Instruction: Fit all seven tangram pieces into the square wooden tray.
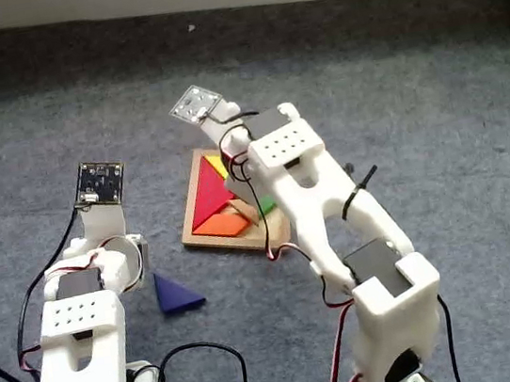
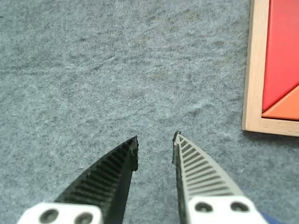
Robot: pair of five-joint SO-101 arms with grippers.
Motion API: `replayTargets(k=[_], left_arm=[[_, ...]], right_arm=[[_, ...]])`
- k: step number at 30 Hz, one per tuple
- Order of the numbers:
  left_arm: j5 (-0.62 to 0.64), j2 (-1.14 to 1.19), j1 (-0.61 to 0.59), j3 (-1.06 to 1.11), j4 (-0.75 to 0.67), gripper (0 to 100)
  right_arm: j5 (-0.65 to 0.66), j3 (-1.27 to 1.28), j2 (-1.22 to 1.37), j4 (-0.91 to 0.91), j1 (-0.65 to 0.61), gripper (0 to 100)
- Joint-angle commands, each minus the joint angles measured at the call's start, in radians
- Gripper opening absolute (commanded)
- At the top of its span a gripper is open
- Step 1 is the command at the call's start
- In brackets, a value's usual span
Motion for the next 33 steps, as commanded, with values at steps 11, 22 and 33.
replayTargets(k=[11,22,33], left_arm=[[0.009,-0.022,-0.015,-0.008,-0.015,13],[0.009,-0.021,-0.015,-0.008,-0.015,13],[0.008,-0.022,-0.015,-0.008,-0.015,13]], right_arm=[[-0.003,0.145,-0.062,-0.151,0.027,0.4],[-0.002,0.163,-0.062,-0.262,0.022,0.4],[-0.009,0.156,-0.073,-0.067,-0.012,0.5]])
